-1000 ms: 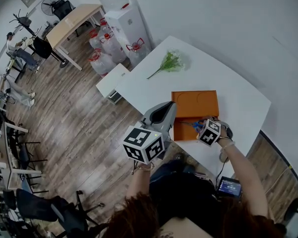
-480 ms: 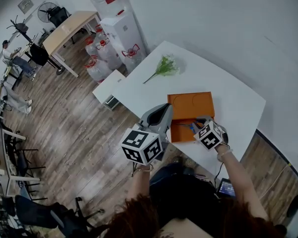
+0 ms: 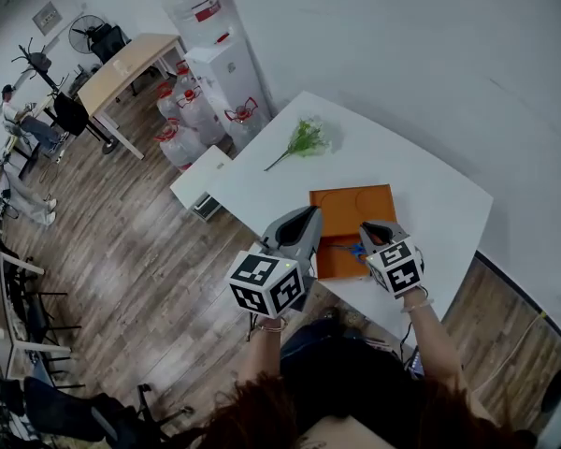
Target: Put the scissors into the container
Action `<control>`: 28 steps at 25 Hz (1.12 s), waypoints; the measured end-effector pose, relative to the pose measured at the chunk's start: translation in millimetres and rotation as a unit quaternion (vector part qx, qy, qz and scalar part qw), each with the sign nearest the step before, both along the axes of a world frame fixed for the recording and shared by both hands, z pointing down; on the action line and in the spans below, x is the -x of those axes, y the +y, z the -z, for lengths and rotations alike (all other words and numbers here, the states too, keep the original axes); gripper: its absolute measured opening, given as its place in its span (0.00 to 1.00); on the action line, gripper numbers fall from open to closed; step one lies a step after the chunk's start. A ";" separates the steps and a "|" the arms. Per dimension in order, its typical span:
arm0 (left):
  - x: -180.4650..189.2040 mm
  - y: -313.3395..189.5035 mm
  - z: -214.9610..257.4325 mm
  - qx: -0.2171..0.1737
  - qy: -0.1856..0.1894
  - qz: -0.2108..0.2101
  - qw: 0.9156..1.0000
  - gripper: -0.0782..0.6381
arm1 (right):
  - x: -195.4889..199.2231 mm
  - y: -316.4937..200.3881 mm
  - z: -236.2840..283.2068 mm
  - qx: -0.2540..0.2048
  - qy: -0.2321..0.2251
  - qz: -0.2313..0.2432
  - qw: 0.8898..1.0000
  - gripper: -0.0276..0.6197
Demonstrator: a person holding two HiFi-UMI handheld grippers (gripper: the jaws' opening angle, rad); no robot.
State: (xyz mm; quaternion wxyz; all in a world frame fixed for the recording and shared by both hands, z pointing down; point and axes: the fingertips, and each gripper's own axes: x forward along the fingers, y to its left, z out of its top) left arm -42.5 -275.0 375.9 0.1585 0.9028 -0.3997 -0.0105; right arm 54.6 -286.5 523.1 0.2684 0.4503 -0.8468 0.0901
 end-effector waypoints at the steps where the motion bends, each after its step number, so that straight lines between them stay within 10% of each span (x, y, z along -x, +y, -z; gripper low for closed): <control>1: -1.4 -0.4 0.2 -0.001 -0.001 -0.001 1.000 0.14 | -0.4 -0.4 5.9 -0.005 -0.011 -0.006 1.000 0.05; 28: -33.6 -9.6 8.3 -0.021 -0.020 -0.003 1.000 0.14 | -31.6 1.0 120.0 -0.122 -0.120 -0.068 0.983 0.04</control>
